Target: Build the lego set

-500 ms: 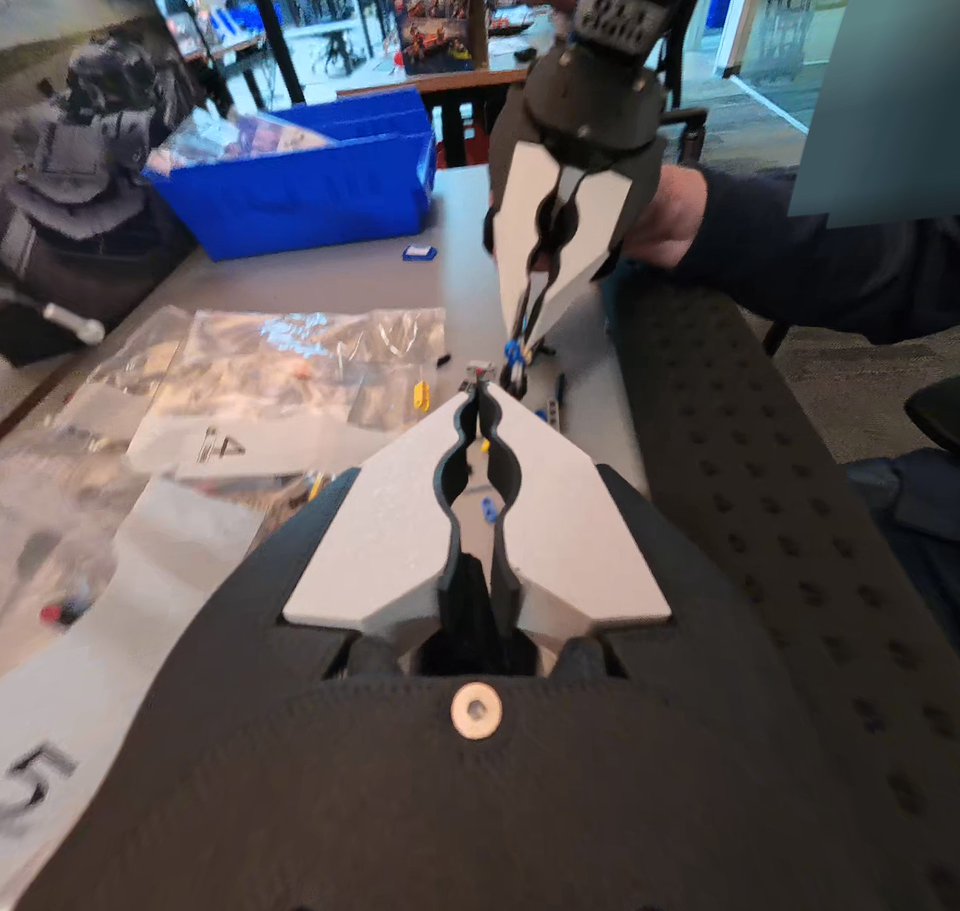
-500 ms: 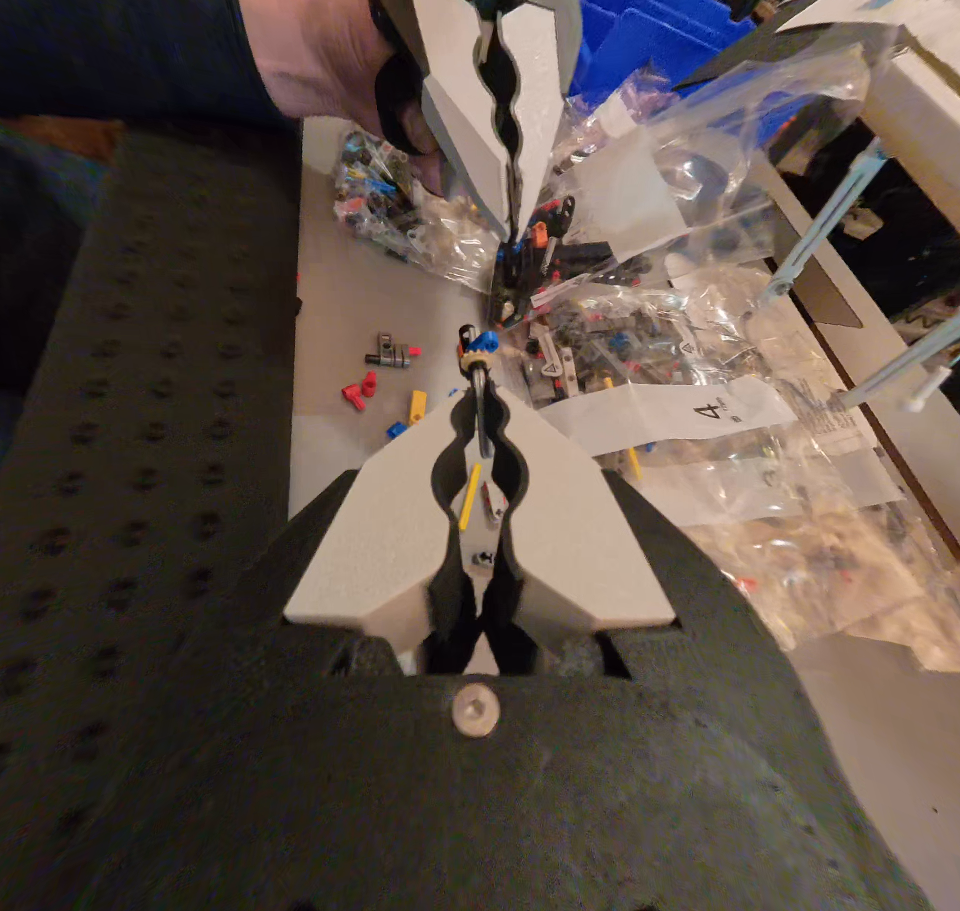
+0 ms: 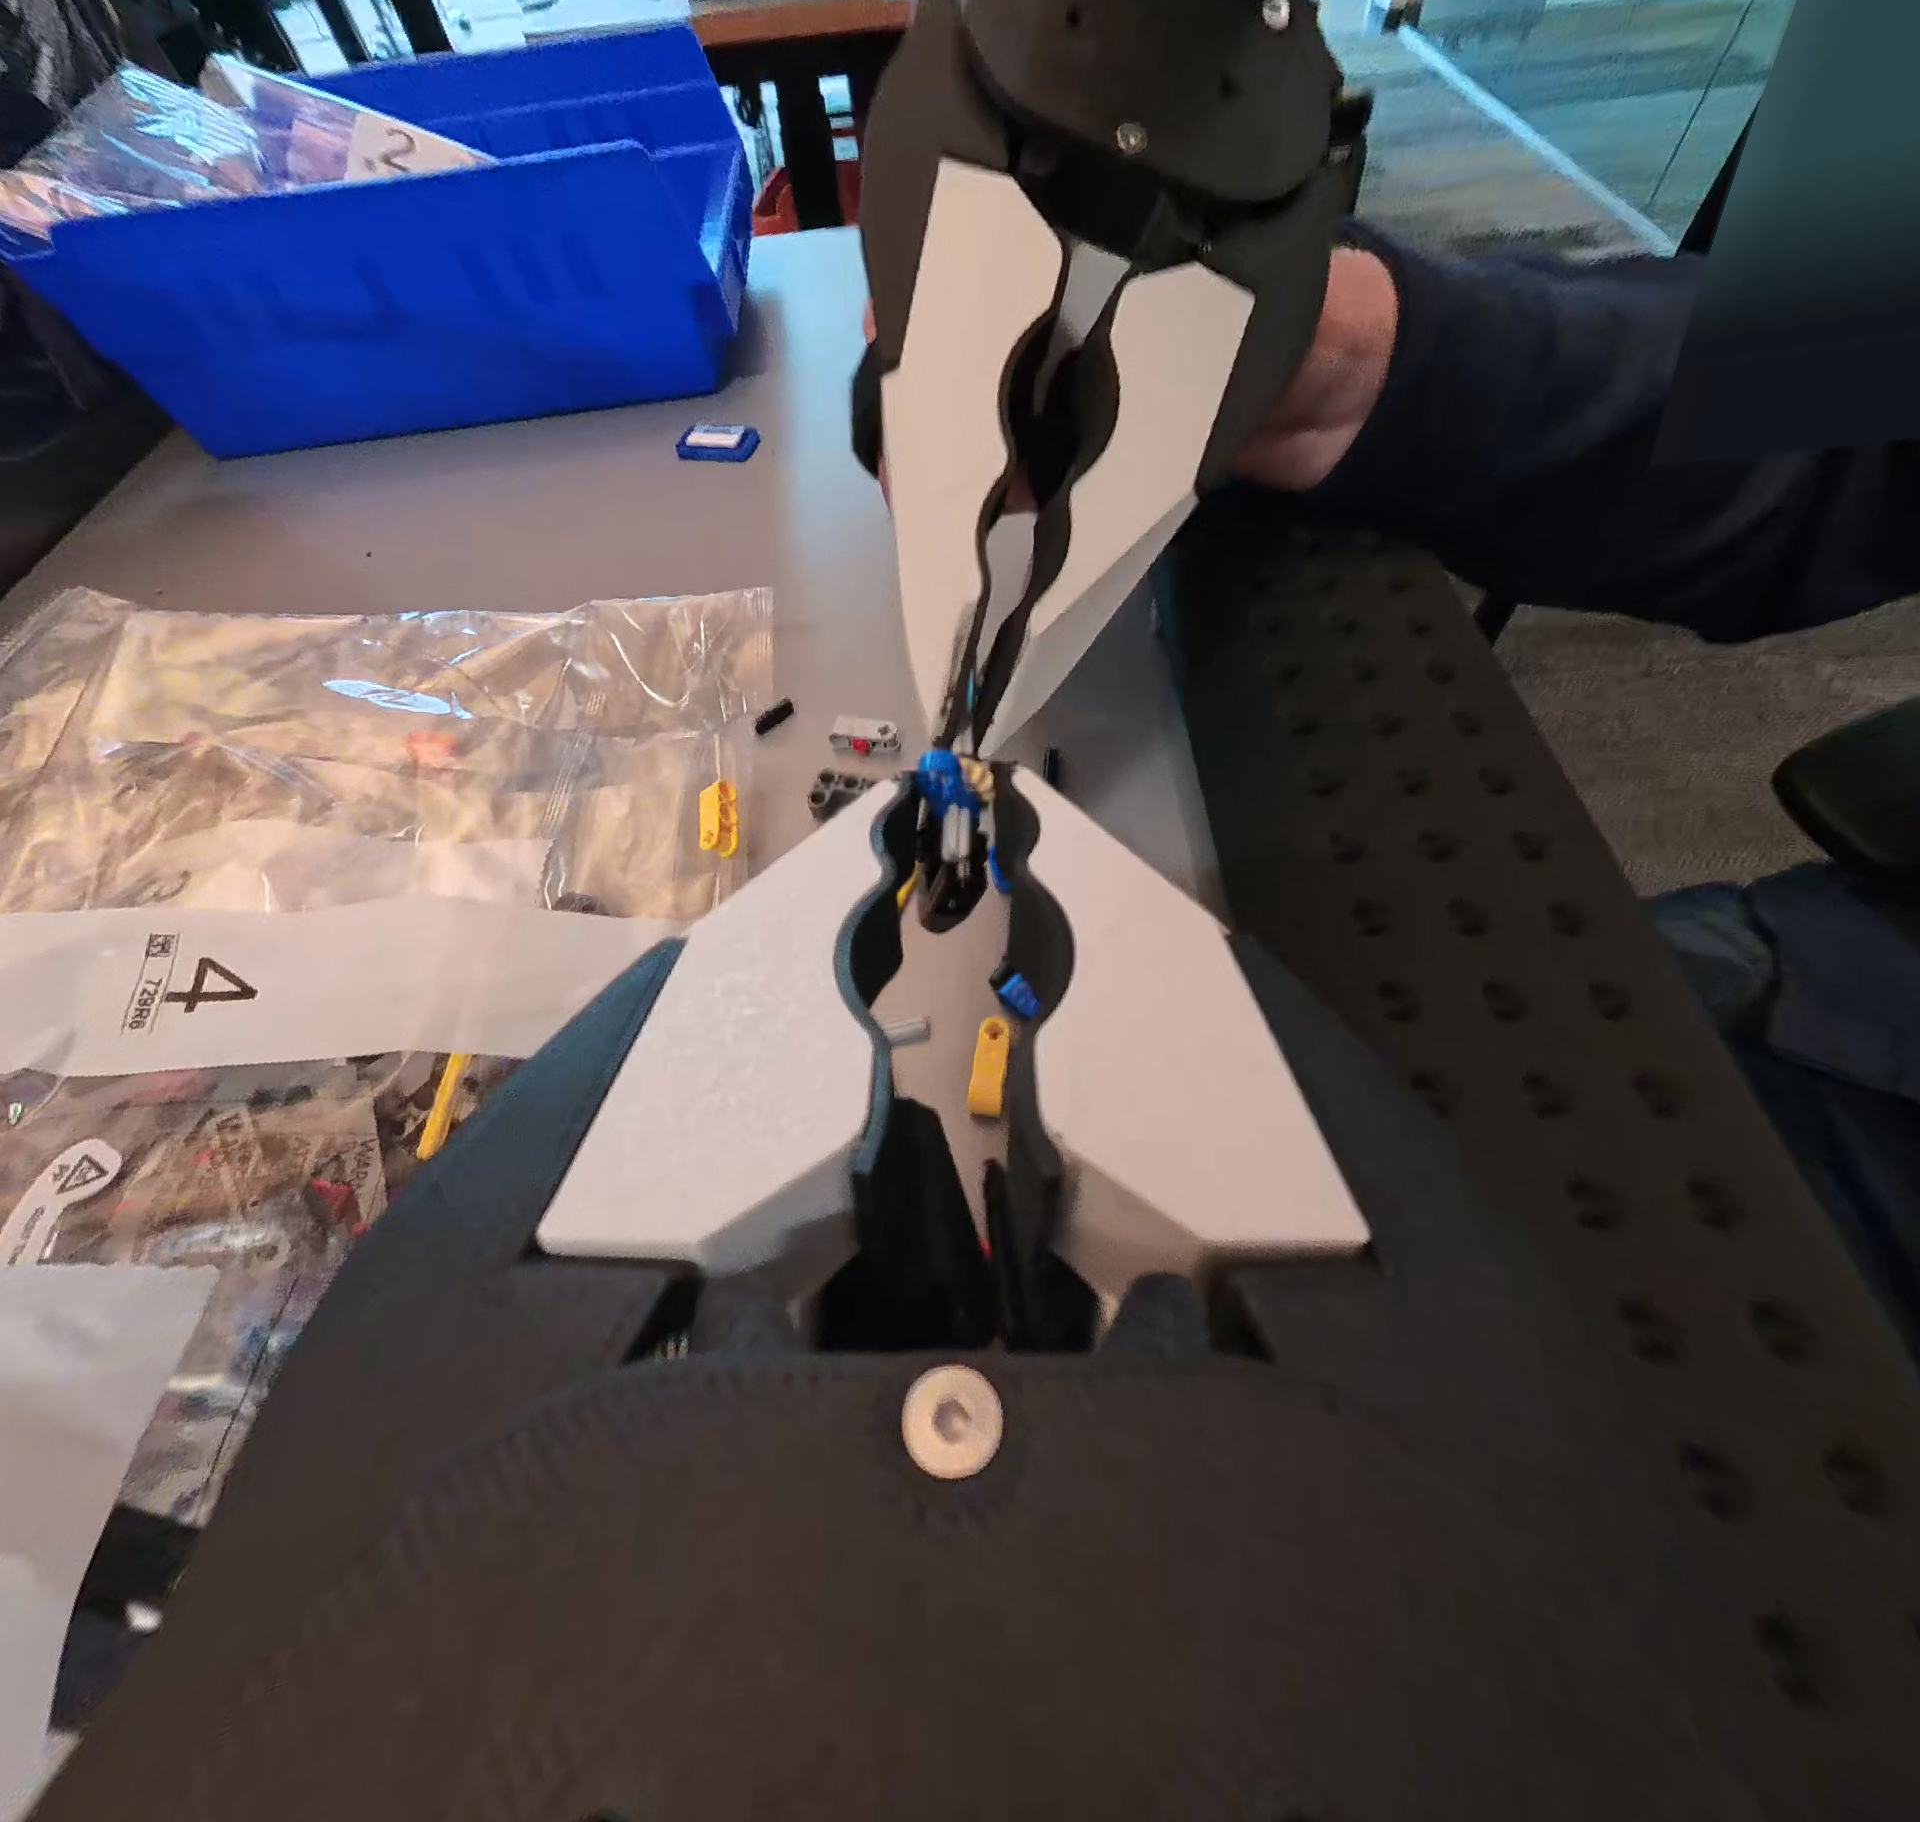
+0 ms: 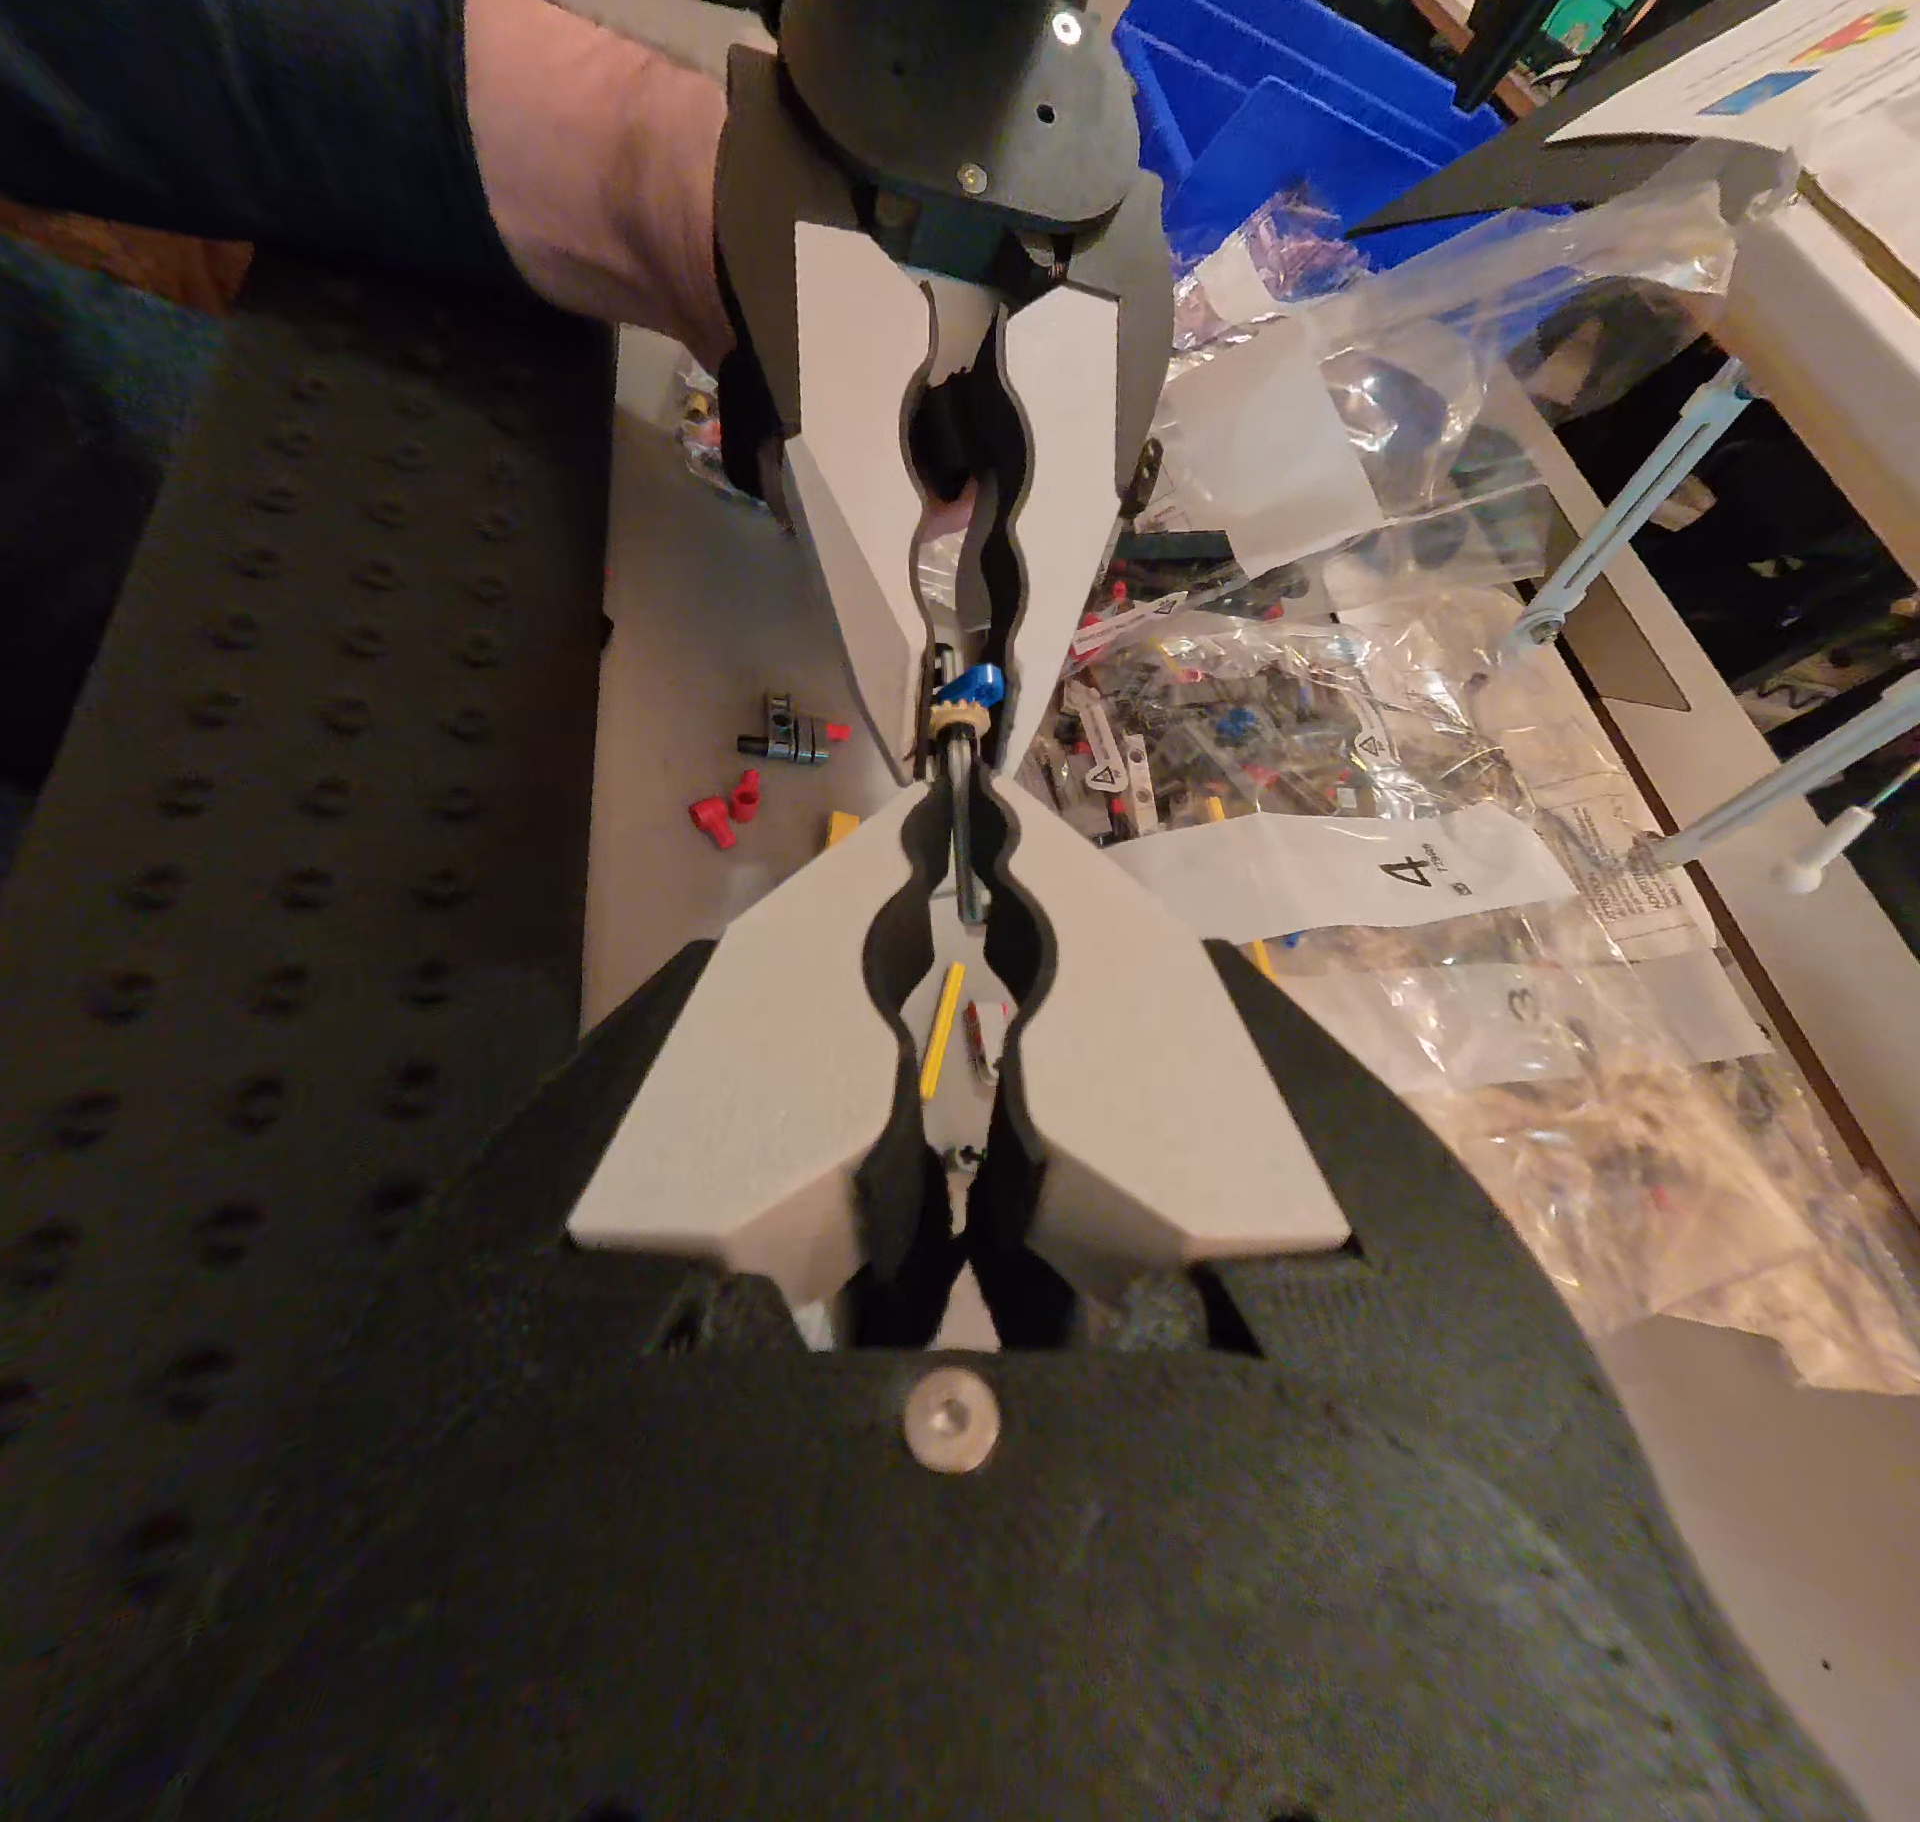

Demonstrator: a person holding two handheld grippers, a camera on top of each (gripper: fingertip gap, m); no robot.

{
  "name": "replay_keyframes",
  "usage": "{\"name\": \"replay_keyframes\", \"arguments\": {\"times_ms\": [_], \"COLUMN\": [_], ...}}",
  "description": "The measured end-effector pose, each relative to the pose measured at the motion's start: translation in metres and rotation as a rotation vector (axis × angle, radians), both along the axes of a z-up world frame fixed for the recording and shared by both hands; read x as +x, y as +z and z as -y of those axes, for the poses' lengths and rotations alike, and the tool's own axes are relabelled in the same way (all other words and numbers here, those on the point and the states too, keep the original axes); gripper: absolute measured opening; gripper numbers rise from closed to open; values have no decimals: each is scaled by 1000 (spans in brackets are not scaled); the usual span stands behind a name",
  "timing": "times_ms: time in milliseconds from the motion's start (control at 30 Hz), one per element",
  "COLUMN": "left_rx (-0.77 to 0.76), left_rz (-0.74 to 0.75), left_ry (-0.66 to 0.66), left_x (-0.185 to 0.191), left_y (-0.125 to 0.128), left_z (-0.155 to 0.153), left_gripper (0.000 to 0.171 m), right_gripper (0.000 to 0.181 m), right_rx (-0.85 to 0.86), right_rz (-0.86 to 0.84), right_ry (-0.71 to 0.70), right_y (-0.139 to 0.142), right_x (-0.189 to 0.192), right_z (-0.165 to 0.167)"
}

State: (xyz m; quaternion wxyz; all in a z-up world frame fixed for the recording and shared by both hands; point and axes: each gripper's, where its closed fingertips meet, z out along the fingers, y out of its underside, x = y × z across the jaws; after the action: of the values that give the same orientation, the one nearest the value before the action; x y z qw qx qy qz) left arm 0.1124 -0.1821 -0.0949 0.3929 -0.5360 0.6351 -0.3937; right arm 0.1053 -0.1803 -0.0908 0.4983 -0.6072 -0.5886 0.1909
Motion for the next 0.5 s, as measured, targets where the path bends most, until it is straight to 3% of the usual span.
{"name": "replay_keyframes", "arguments": {"times_ms": [67,167,500], "left_rx": [0,38,165], "left_rz": [3,-4,-49], "left_ry": [10,13,11], "left_x": [2,3,-7], "left_y": [1,0,-1], "left_z": [-1,-1,-1], "left_gripper": [20,12,11], "right_gripper": [1,0,1], "right_rx": [5,1,-13], "right_rz": [28,30,-3], "right_ry": [-8,-19,-11], "right_y": [-5,-6,0], "right_x": [-1,0,1], "right_z": [-2,-3,1]}}
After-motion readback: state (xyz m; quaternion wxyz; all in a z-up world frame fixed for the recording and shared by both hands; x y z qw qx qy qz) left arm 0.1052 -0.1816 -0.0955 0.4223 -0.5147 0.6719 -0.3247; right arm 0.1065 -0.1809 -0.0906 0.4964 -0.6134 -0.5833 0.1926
